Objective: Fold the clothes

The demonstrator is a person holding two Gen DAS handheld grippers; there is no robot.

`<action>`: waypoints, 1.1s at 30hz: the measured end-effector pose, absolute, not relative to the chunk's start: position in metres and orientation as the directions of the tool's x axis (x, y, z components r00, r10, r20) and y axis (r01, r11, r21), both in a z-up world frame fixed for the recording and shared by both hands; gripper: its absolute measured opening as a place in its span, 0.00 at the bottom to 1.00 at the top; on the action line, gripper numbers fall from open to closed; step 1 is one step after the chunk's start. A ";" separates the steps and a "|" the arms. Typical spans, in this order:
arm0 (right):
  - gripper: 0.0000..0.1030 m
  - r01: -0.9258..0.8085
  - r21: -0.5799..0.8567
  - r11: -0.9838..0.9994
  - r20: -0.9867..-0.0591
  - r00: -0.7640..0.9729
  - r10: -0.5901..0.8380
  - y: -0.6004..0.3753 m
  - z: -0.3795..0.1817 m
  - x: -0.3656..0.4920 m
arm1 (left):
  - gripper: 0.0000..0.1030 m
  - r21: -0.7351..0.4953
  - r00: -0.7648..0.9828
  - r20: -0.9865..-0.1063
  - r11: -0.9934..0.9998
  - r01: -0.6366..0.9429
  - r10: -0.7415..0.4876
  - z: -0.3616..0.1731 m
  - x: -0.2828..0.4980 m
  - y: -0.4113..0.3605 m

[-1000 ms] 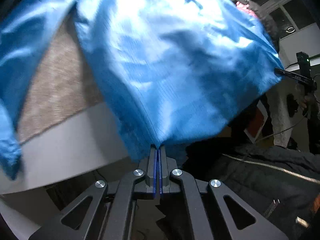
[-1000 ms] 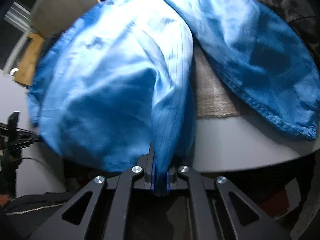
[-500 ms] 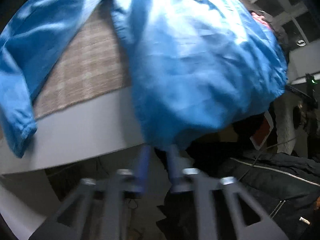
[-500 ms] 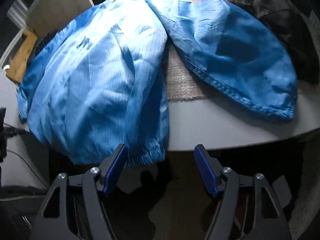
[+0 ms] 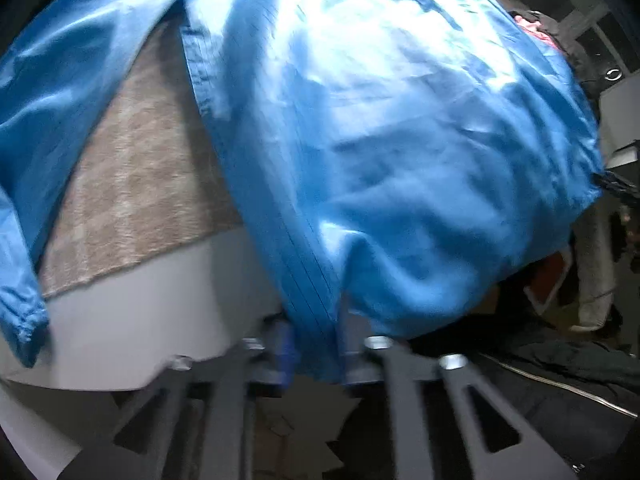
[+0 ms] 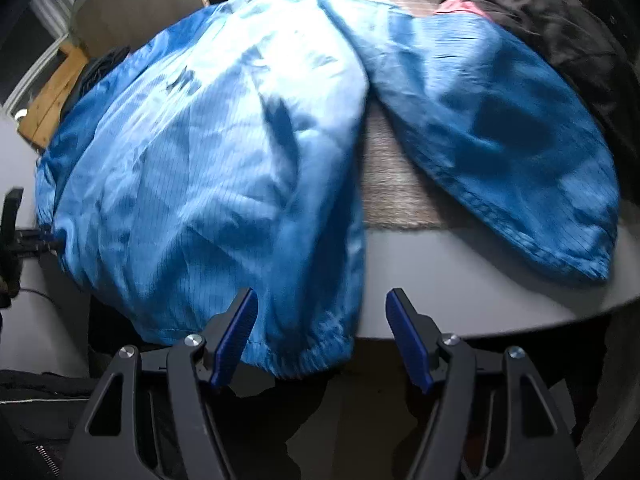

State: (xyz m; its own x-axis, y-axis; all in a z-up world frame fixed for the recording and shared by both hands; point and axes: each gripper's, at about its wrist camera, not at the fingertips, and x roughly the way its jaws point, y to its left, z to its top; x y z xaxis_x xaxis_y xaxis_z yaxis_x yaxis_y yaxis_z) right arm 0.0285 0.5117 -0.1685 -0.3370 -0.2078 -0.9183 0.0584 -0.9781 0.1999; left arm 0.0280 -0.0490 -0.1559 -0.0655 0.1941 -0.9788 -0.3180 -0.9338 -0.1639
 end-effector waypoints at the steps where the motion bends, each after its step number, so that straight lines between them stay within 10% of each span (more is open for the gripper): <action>1: 0.33 0.079 0.188 -0.979 -0.925 -0.320 -0.204 0.503 -0.173 0.024 | 0.09 -0.165 -0.063 -0.978 -0.928 -0.333 0.196 -0.154 0.029 -0.047; 2: 0.16 0.093 0.174 -0.980 -0.934 -0.301 -0.194 0.497 -0.176 0.021 | 0.09 -0.158 -0.065 -0.979 -0.924 -0.347 0.192 -0.151 0.030 -0.045; 9: 0.08 0.015 0.117 -0.993 -0.947 -0.298 -0.116 0.528 -0.161 0.026 | 0.37 -0.131 -0.060 -0.986 -0.944 -0.302 0.156 -0.146 0.033 -0.070; 13: 0.40 -0.045 0.168 -0.985 -0.943 -0.297 -0.147 0.546 -0.155 0.036 | 0.43 -0.141 -0.055 -0.985 -0.944 -0.297 0.164 -0.149 0.041 -0.075; 33: 0.45 0.030 0.227 -0.973 -0.878 -0.427 -0.218 0.596 -0.118 -0.039 | 0.59 -0.137 -0.122 -0.979 -0.970 -0.200 0.163 -0.149 0.045 -0.017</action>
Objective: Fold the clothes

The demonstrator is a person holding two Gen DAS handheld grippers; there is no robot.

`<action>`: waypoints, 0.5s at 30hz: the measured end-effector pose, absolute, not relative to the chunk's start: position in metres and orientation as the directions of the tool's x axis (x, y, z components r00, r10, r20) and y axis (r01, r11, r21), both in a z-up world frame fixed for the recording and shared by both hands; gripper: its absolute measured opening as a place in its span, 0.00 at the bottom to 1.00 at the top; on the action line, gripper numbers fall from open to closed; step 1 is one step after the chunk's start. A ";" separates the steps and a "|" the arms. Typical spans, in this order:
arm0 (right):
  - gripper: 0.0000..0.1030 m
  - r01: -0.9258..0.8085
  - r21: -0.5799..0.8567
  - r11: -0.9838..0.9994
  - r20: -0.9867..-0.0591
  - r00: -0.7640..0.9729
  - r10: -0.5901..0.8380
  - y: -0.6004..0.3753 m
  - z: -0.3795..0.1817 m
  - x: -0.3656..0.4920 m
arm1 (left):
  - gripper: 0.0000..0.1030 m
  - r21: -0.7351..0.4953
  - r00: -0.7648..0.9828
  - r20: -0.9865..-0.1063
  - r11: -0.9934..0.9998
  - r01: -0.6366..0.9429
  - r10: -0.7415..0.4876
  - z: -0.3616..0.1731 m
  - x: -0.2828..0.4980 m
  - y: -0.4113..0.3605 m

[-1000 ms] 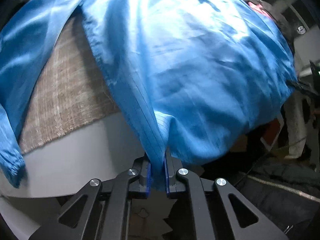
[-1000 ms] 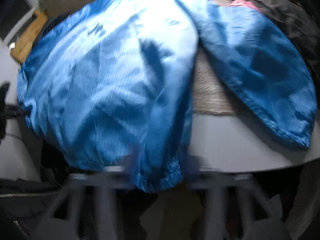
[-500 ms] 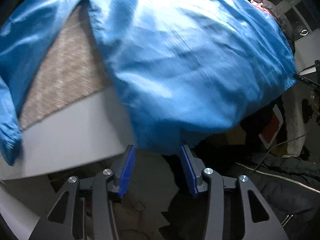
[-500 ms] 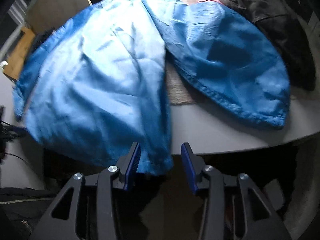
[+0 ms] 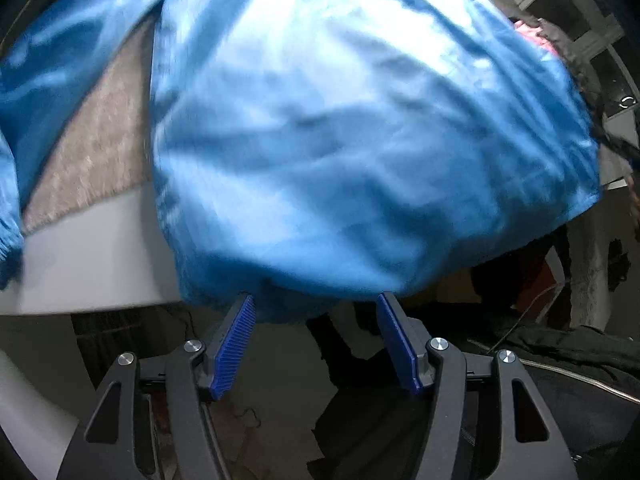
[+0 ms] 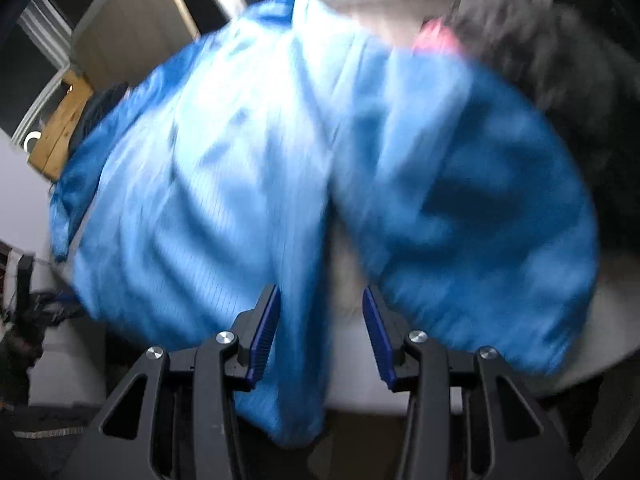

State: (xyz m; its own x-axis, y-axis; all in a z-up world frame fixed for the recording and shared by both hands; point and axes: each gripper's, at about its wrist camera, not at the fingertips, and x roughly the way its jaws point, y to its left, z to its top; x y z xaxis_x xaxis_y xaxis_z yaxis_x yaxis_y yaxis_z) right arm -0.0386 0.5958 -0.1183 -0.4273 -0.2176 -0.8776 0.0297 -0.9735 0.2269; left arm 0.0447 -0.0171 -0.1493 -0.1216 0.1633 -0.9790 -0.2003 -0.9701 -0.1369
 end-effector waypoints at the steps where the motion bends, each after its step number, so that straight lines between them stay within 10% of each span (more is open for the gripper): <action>1: 0.49 0.029 0.174 -0.984 -0.883 -0.439 -0.169 0.601 -0.112 -0.054 | 0.59 -0.126 -0.140 -0.978 -0.970 -0.210 0.157 -0.142 0.042 -0.011; 6: 0.58 0.126 -0.040 -0.991 -0.876 -0.481 -0.026 0.611 -0.097 -0.129 | 0.59 -0.131 -0.183 -0.967 -0.961 -0.244 0.178 -0.117 0.009 0.053; 15: 0.65 0.337 0.026 -0.941 -0.934 -0.326 -0.142 0.612 -0.140 -0.244 | 0.59 -0.167 -0.095 -0.970 -0.896 -0.411 0.224 -0.114 -0.020 0.189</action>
